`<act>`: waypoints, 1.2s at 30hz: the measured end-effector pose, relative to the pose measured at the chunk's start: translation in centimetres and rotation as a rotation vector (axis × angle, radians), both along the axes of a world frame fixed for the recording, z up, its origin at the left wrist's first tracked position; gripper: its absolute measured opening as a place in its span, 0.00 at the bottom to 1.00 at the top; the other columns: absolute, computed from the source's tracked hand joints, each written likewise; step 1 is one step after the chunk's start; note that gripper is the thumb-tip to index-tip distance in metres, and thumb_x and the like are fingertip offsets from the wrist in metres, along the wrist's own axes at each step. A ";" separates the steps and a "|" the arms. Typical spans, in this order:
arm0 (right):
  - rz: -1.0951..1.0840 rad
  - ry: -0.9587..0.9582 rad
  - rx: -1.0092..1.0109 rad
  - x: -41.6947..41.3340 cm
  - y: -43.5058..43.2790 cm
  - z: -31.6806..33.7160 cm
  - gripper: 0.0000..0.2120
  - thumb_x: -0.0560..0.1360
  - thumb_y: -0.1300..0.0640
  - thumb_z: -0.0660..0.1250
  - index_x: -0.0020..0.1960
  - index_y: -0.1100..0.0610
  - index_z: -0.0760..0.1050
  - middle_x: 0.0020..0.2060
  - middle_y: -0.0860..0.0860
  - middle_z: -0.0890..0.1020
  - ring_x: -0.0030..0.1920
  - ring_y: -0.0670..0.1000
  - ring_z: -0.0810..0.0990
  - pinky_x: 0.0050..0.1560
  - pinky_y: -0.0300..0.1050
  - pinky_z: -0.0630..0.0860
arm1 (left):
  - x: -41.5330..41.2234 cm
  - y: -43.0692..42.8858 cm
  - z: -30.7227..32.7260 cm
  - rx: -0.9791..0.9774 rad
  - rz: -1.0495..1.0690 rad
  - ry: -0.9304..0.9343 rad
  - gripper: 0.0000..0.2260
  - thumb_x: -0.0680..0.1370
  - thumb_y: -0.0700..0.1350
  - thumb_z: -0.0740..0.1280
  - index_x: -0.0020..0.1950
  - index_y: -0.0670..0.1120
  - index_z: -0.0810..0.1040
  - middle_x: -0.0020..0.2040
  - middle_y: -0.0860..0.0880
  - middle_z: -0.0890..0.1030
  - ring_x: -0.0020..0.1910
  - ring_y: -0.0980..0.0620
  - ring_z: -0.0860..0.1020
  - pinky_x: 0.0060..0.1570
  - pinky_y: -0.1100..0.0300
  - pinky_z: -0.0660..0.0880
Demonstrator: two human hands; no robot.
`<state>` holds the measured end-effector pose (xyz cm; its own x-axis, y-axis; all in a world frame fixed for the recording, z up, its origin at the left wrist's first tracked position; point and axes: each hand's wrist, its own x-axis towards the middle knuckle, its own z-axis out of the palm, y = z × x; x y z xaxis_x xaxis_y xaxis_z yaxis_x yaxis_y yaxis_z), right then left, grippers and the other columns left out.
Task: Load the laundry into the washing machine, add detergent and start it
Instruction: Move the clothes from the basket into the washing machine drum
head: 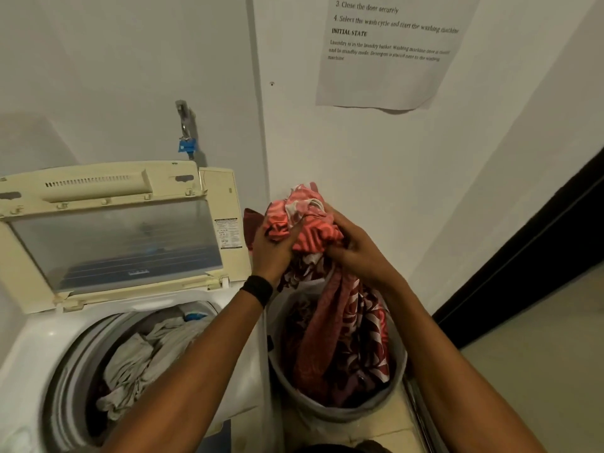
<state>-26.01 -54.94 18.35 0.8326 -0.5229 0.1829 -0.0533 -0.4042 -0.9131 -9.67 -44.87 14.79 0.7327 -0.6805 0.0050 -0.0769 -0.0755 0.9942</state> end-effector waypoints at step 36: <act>-0.249 -0.218 0.616 1.3 0.6 0.1 0.22 0.74 0.56 0.63 0.65 0.63 0.77 0.60 0.58 0.83 0.62 0.60 0.81 0.65 0.57 0.78 | -1.3 -1.7 -0.2 -0.098 -0.183 -0.021 0.30 0.69 0.66 0.74 0.62 0.47 0.79 0.58 0.46 0.84 0.58 0.45 0.82 0.64 0.48 0.76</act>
<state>-24.76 -54.37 18.43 0.6527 -0.7553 -0.0593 0.1329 0.1912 -0.9725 -10.95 -46.62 14.60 0.5962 -0.7977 0.0912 -0.1009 0.0382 0.9942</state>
